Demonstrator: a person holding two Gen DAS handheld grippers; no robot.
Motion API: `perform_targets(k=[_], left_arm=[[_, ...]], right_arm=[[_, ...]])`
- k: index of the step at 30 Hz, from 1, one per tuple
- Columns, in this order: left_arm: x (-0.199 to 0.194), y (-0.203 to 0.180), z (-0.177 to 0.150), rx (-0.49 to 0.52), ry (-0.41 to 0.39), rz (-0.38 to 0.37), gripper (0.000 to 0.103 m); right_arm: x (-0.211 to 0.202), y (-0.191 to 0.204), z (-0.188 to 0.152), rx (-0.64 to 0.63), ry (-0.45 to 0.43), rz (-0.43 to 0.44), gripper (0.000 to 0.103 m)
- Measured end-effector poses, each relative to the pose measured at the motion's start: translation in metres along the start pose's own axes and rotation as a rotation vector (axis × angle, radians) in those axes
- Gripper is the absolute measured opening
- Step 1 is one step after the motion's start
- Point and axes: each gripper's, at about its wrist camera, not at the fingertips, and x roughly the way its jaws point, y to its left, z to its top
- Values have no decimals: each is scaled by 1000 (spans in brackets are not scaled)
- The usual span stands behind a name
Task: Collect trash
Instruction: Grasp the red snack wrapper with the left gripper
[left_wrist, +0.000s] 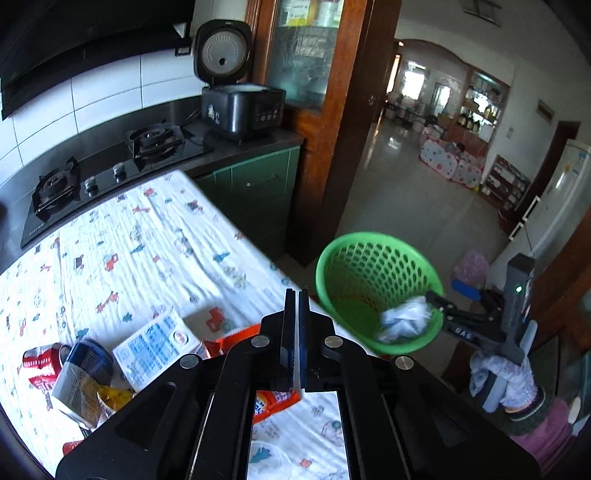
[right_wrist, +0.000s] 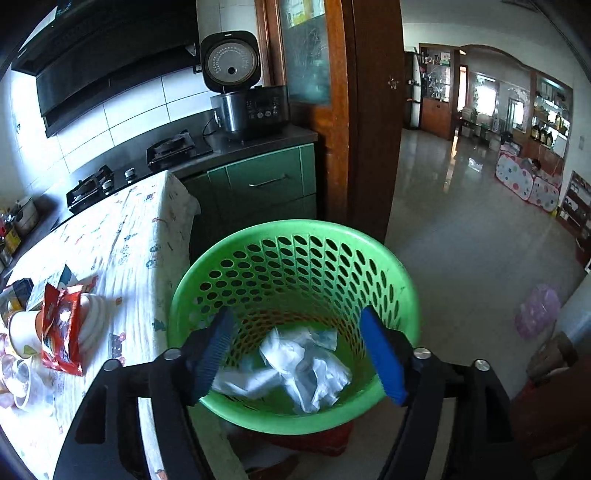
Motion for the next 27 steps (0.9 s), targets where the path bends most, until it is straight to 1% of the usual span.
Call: perform_targets(k=[2, 3, 6, 8, 9, 10, 11, 12, 17, 18, 22, 23, 25, 27], left_arm=[[7, 9, -7, -37, 47, -18, 1], [9, 13, -10, -53, 62, -14, 1], [21, 24, -22, -76, 106, 10, 2], [28, 31, -27, -91, 125, 27, 6], [33, 36, -29, -102, 134, 46, 9], [37, 42, -30, -119, 142, 58, 19], [41, 45, -32, -130, 149, 62, 25], [46, 51, -33, -139, 156, 69, 27], [72, 73, -42, -191, 200, 71, 27], [76, 77, -43, -199, 207, 82, 27], [83, 86, -45, -223, 203, 108, 27], [83, 86, -45, -218, 201, 112, 27], [85, 86, -46, -202, 202, 145, 27], [86, 89, -47, -216, 206, 132, 27]], right_arm=[[-4, 0, -3, -7, -2, 9, 71], [-7, 0, -4, -10, -6, 15, 71], [-13, 3, -7, -20, -14, 32, 71], [-20, 8, -12, -26, -19, 45, 72], [-23, 10, -14, -28, -20, 52, 72], [-26, 12, -16, -31, -20, 66, 72], [-29, 15, -18, -34, -22, 72, 72], [-32, 18, -20, -40, -26, 78, 72], [-48, 33, -26, -65, -47, 115, 72], [-51, 37, -27, -70, -51, 123, 73], [-59, 49, -30, -91, -62, 148, 73], [-60, 52, -31, -97, -62, 152, 73], [-61, 55, -33, -103, -61, 158, 73], [-60, 57, -34, -106, -56, 159, 73]])
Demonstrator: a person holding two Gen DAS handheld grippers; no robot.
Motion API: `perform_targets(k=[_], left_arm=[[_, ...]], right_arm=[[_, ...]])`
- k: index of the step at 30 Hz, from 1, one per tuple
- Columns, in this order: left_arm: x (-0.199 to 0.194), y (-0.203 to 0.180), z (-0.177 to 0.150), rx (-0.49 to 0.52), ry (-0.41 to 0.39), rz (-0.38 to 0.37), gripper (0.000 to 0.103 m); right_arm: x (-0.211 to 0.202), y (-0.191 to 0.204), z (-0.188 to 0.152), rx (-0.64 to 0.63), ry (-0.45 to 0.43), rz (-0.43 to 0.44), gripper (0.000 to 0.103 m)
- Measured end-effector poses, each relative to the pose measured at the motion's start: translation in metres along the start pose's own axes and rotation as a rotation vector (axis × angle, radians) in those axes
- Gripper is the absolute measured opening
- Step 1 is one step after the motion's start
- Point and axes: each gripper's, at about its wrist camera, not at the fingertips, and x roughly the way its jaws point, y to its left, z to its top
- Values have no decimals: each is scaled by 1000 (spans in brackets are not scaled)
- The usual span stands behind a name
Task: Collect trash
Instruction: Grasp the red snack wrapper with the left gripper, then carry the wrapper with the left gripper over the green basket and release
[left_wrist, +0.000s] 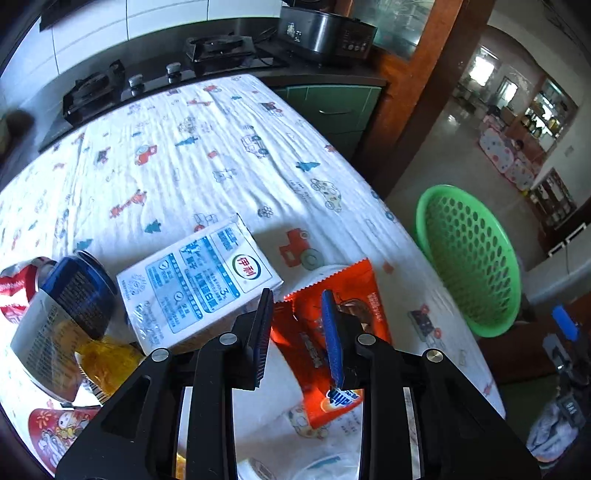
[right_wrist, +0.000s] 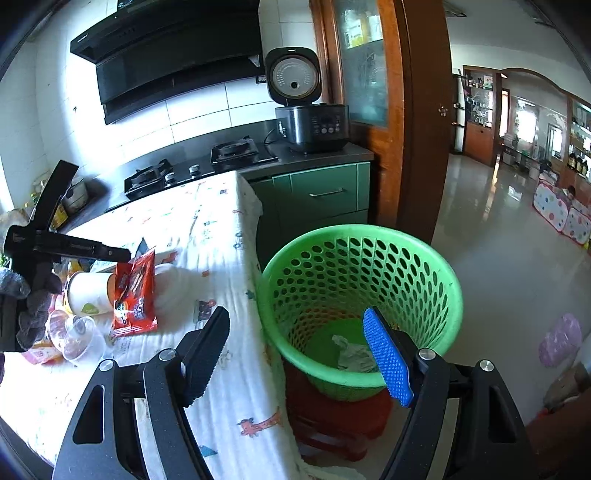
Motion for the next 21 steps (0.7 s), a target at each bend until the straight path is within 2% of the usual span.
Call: perform_targets(k=[2, 5, 11, 16, 21], left_arm=[[0, 4, -1, -11, 3, 3, 29], [0, 8, -1, -29, 5, -7, 39], [-4, 8, -5, -40, -7, -19, 39], [4, 9, -5, -52, 24, 7, 39], [12, 13, -5, -74, 43, -11, 37]], right_arm=[[1, 1, -2, -3, 3, 1, 73], [2, 3, -3, -2, 10, 5, 73], [1, 5, -4, -3, 8, 8, 73], [-2, 4, -3, 5, 1, 7, 73], [-3, 3, -4, 3, -1, 5, 73]])
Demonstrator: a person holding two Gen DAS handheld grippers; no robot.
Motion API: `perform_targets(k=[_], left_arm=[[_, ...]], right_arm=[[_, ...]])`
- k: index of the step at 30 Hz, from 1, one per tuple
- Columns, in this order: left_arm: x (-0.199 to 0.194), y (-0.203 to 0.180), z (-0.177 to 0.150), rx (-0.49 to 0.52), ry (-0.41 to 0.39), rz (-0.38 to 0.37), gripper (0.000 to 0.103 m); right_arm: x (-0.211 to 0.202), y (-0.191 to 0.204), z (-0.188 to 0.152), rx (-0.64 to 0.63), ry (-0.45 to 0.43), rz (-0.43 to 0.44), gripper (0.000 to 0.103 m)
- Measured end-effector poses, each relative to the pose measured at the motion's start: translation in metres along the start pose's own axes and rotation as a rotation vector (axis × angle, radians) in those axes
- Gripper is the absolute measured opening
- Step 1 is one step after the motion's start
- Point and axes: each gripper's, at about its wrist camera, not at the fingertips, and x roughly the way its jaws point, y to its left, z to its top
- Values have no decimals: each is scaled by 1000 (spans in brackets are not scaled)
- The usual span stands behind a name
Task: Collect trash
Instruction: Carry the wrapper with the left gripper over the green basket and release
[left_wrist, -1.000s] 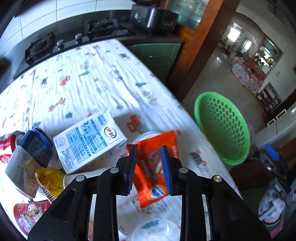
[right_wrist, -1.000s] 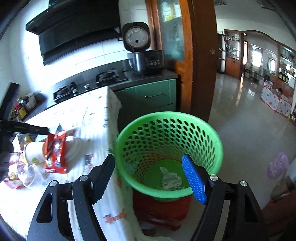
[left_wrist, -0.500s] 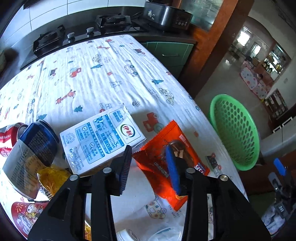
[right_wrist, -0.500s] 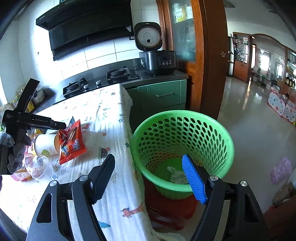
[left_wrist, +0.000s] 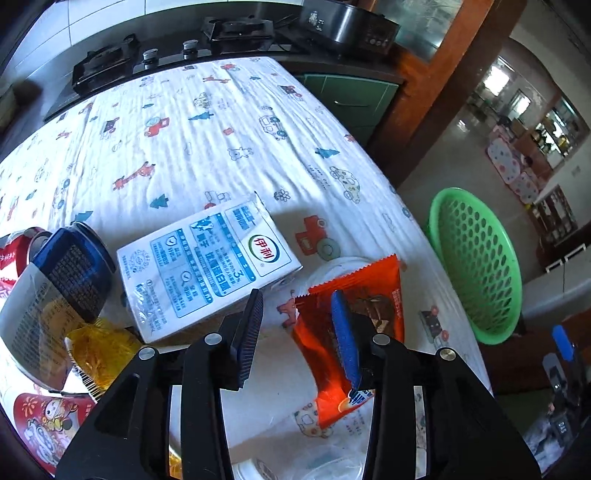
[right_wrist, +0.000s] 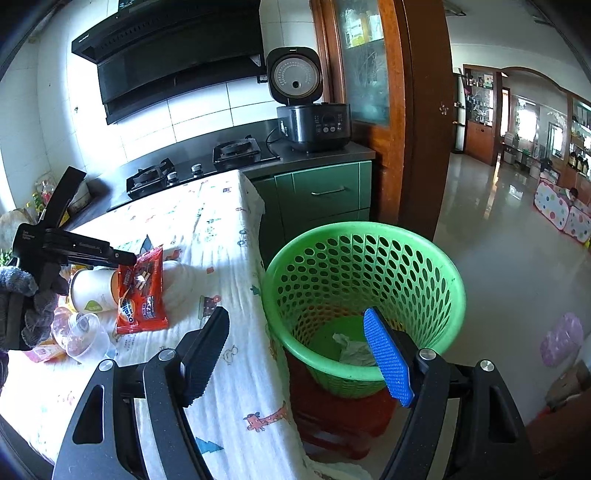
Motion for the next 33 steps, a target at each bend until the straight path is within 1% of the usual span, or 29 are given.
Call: perform_targets(k=[1, 2, 3, 6, 8, 11, 15, 19, 23, 24, 28, 29, 30, 31, 33], left_arm=[[1, -2, 0, 5, 1, -14, 32], [2, -4, 0, 13, 3, -21, 18], [3, -7, -1, 22, 4, -26, 13], [-1, -14, -4, 44, -11, -23, 6], [-10, -22, -5, 56, -26, -30, 4], [-29, -40, 1, 89, -68, -51, 2], [-54, -79, 10, 148, -116, -109, 2], [-64, -125, 21, 199, -149, -201, 2], [-60, -164, 26, 240, -183, -273, 2], [-57, -175, 28, 246, -204, -288, 2], [-43, -204, 27, 266, -245, -313, 3], [-36, -210, 27, 268, -238, -316, 4], [-33, -213, 25, 266, -231, -324, 6], [-29, -216, 24, 268, -221, -322, 12], [-23, -219, 20, 282, -219, -312, 29]], right_arm=[[0, 0, 0, 0, -1, -1, 73], [0, 0, 0, 1, -1, -2, 73], [-1, 0, 0, 2, -2, -2, 73], [-3, -1, -2, 6, -8, -1, 73], [-5, -2, -3, 7, -10, -2, 73], [-10, -6, -6, 11, -14, -6, 73], [-17, -15, -16, 16, -22, -48, 73], [-20, -27, -31, 51, -9, -64, 73], [-25, -38, -45, 87, 3, -79, 73], [-27, -41, -47, 93, 4, -82, 73], [-32, -46, -57, 102, 12, -100, 73], [-34, -46, -59, 99, 13, -104, 73], [-35, -45, -59, 97, 11, -107, 73], [-37, -45, -61, 95, 9, -108, 73], [-39, -45, -63, 91, 2, -109, 73]])
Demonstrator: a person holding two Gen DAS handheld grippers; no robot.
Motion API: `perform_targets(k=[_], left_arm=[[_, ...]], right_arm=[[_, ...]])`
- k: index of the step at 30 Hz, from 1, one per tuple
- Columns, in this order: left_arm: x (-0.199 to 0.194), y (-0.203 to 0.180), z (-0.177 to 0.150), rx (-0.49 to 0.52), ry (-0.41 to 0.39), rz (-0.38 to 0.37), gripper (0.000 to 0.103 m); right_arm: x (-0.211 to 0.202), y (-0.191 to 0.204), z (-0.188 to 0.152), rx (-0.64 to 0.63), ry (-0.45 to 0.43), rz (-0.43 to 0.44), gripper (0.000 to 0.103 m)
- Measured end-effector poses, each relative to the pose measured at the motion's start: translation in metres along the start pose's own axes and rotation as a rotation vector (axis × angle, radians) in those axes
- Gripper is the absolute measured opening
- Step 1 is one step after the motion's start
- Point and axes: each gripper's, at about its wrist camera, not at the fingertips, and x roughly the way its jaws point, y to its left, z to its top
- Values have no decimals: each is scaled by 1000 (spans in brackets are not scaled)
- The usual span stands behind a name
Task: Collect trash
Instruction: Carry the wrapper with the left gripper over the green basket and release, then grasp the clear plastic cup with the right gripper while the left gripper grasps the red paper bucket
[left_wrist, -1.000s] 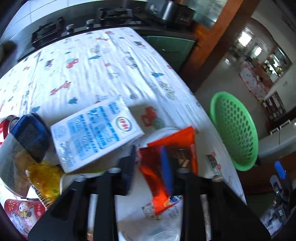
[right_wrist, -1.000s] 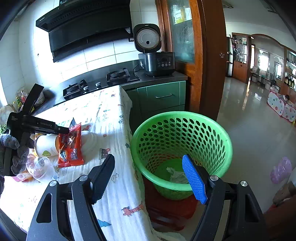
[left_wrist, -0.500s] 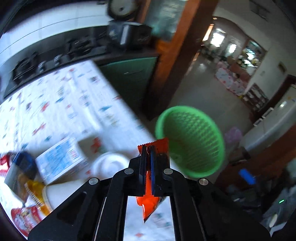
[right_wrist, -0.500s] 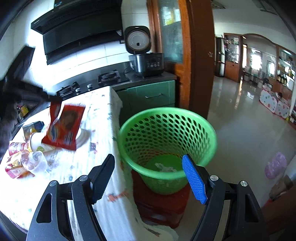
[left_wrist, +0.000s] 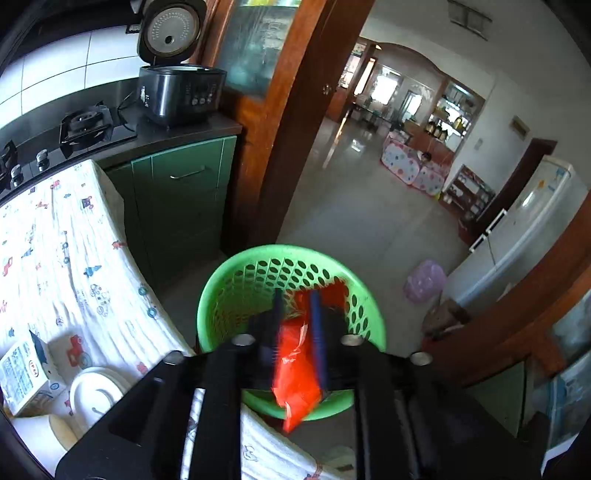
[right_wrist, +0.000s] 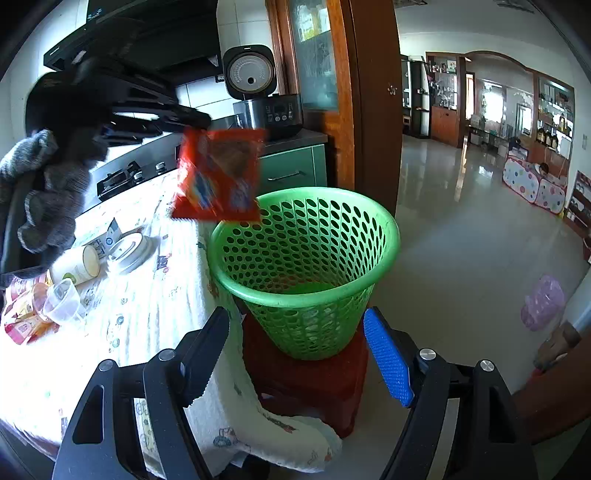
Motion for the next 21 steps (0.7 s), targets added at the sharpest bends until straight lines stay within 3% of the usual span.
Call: perform_targets(k=[1, 2, 8, 11, 21], left_arm=[[0, -1, -2, 9, -4, 12, 45], [-2, -1, -5, 18, -27, 20, 47], [-22, 8, -12, 11, -38, 47, 52], [-48, 22, -17, -2, -66, 82, 59], [-145, 74, -40, -7, -137, 227, 64]], right_arm=[[-1, 1, -1, 0, -2, 1, 73], [-2, 2, -2, -1, -3, 3, 73], [-5, 11, -2, -17, -7, 17, 73], [-7, 19, 2, -26, -14, 40, 73], [-20, 79, 14, -134, -30, 161, 73]])
